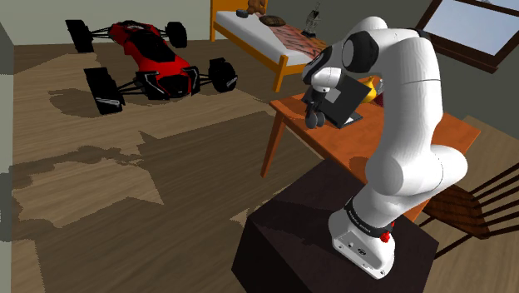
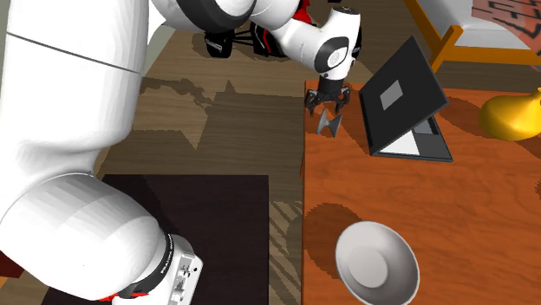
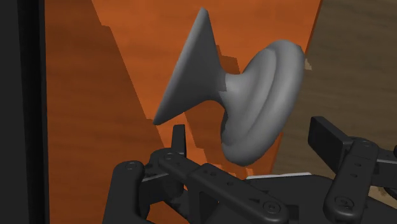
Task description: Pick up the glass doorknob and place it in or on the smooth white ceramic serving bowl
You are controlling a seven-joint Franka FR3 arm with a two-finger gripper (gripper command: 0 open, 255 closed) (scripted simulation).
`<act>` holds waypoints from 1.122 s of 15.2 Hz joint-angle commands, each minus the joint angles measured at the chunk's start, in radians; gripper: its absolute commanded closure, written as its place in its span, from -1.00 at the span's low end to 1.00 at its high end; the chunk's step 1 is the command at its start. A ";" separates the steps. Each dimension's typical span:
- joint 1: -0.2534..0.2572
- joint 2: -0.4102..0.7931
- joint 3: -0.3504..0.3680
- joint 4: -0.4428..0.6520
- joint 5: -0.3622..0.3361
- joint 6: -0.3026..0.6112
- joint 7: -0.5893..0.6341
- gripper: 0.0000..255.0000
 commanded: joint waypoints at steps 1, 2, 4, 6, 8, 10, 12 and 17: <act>-0.003 0.015 0.004 0.004 0.004 0.011 -0.002 -1.00; -0.003 0.015 0.004 0.004 0.004 0.011 -0.002 -1.00; -0.003 0.015 0.004 0.004 0.004 0.011 -0.002 -1.00; -0.003 0.015 0.004 0.004 0.004 0.011 -0.002 -1.00; -0.003 0.015 0.004 0.004 0.004 0.011 -0.002 -1.00; -0.003 0.015 0.004 0.004 0.004 0.011 -0.002 1.00; -0.003 0.015 0.004 0.005 0.004 0.011 -0.002 1.00; -0.004 0.014 0.004 0.004 0.004 0.010 -0.002 1.00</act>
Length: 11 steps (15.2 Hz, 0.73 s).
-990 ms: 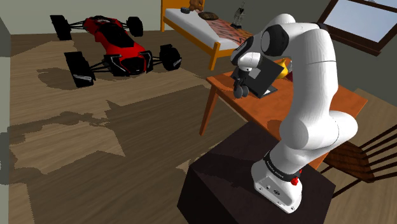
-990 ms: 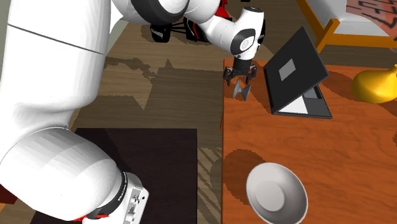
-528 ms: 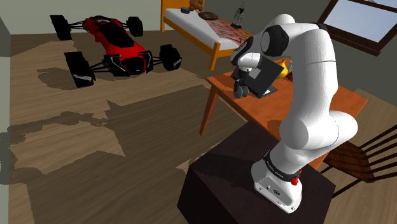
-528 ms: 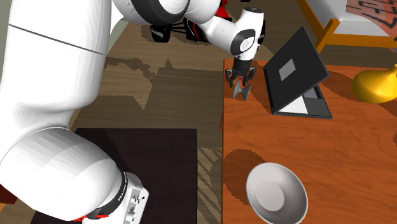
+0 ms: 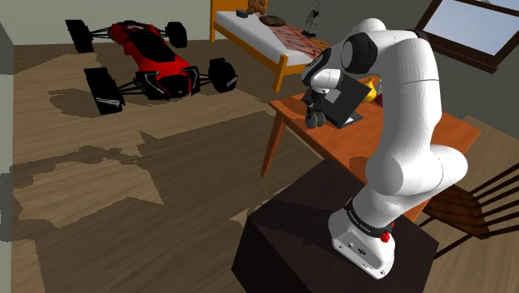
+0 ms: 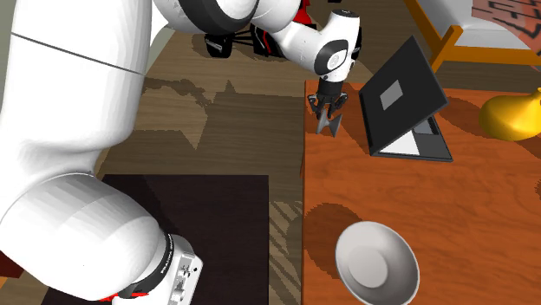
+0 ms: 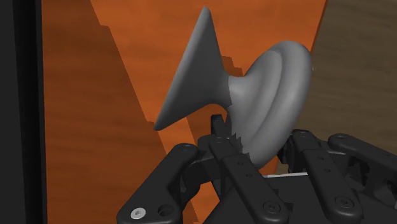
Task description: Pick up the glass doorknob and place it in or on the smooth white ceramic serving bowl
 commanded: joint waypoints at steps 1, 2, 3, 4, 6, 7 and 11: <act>0.000 0.001 0.001 -0.001 0.000 0.000 0.000 1.00; 0.002 -0.009 -0.002 -0.004 -0.002 -0.007 0.001 1.00; 0.004 -0.020 -0.005 -0.006 -0.005 -0.015 0.002 1.00; 0.006 -0.029 -0.007 -0.009 -0.007 -0.022 0.003 1.00; 0.010 -0.049 -0.013 -0.013 -0.013 -0.038 0.005 1.00; 0.012 -0.058 -0.015 -0.014 -0.015 -0.046 0.006 1.00; 0.020 -0.096 -0.026 -0.019 -0.026 -0.078 0.010 1.00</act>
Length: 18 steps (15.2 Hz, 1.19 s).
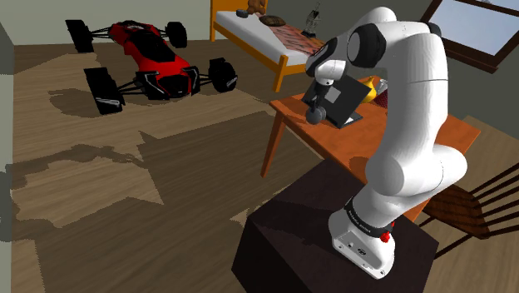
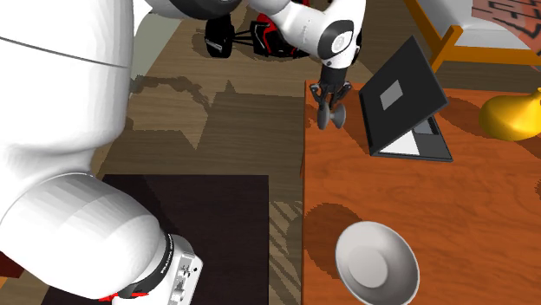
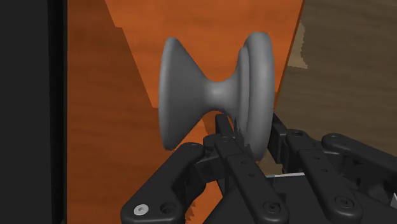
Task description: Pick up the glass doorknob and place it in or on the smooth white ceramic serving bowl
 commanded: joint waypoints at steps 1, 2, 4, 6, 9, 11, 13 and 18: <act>0.004 -0.016 -0.005 0.002 -0.006 -0.018 0.004 1.00; 0.006 -0.025 -0.007 0.001 -0.008 -0.026 0.005 1.00; 0.009 -0.043 -0.012 0.001 -0.014 -0.043 0.007 1.00; 0.012 -0.060 -0.016 0.002 -0.020 -0.061 0.010 1.00; 0.017 -0.084 -0.023 0.006 -0.028 -0.088 0.013 1.00; 0.020 -0.099 -0.027 0.009 -0.033 -0.107 0.016 1.00; 0.022 -0.114 -0.031 0.014 -0.039 -0.126 0.018 1.00; 0.039 -0.180 -0.046 -0.119 -0.059 -0.040 -0.002 -1.00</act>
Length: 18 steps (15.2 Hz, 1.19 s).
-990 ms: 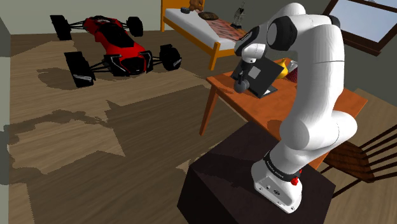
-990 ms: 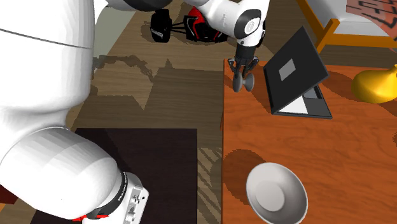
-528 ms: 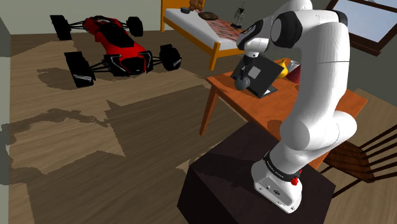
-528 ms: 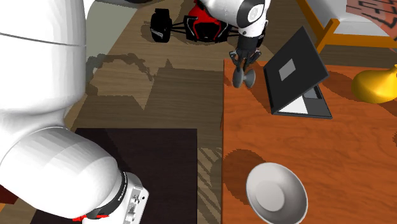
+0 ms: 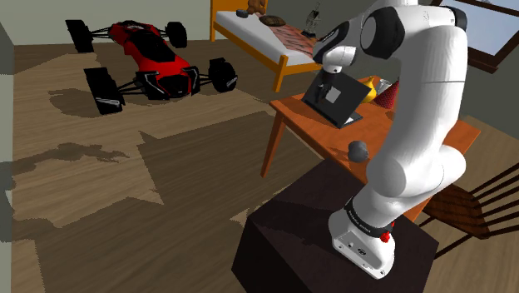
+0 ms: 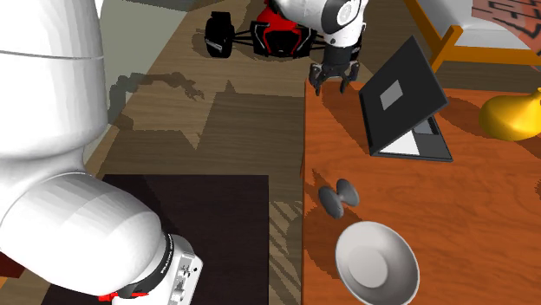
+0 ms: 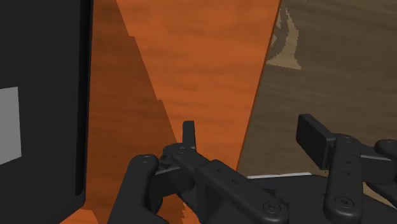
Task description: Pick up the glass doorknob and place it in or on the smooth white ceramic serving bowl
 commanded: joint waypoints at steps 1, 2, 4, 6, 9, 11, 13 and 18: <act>0.011 -0.055 -0.014 -0.116 -0.018 0.078 -0.020 -1.00; 0.018 -0.084 -0.022 -0.176 -0.029 0.119 -0.029 -1.00; 0.028 -0.139 -0.038 -0.290 -0.053 0.198 -0.046 -1.00; 0.035 -0.187 -0.056 -0.396 -0.079 0.275 -0.062 -1.00; 0.039 -0.251 -0.085 -0.541 -0.121 0.388 -0.086 -1.00; 0.038 -0.286 -0.106 -0.629 -0.151 0.463 -0.102 -1.00; 0.033 -0.315 -0.130 -0.712 -0.182 0.539 -0.119 -1.00; 0.000 -0.358 -0.191 -0.891 -0.256 0.732 -0.180 -1.00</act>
